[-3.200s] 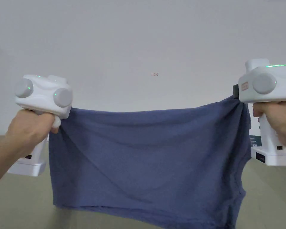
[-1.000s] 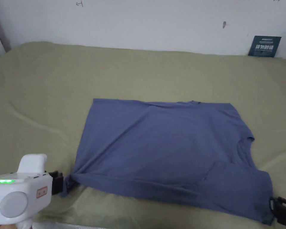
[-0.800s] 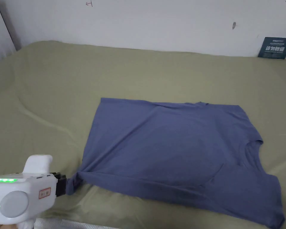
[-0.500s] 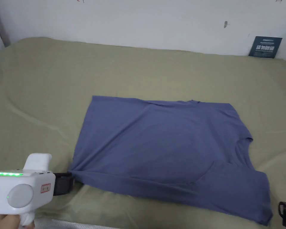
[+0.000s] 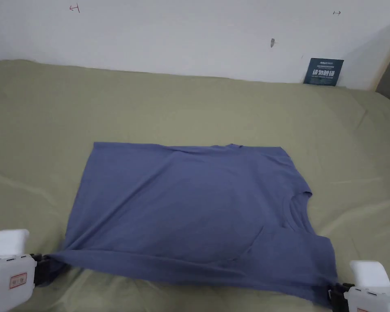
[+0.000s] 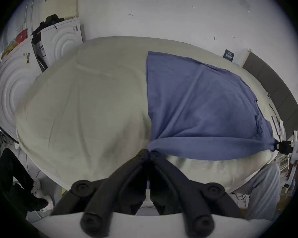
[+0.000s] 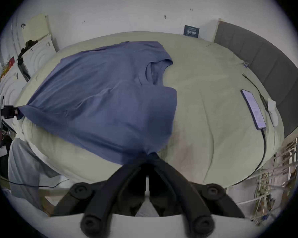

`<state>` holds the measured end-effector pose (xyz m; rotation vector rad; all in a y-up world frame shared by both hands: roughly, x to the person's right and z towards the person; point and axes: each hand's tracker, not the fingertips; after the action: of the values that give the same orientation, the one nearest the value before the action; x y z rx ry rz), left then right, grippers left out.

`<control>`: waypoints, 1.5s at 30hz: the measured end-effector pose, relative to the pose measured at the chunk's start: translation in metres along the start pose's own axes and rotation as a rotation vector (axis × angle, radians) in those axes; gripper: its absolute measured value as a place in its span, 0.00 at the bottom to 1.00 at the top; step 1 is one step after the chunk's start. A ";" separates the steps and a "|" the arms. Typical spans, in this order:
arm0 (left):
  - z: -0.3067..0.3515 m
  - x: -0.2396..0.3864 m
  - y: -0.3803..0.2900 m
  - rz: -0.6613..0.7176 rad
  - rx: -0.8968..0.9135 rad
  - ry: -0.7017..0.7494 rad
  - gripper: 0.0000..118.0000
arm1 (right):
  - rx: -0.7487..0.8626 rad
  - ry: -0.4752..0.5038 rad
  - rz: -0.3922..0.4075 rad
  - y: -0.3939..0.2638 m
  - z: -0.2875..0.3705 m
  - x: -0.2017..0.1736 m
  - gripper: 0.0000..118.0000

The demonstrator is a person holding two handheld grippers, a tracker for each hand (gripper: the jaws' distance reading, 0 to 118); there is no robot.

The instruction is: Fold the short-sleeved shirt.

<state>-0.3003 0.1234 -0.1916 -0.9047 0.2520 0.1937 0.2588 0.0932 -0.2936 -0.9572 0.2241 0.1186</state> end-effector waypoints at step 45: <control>-0.083 0.008 0.115 0.039 -0.037 -0.028 0.00 | 0.179 -0.101 -0.110 0.133 -0.048 0.016 0.00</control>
<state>-0.3345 0.1267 -0.3293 -0.9333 0.2409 0.2474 0.2417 0.1298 -0.4296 -0.7814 0.0868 0.0452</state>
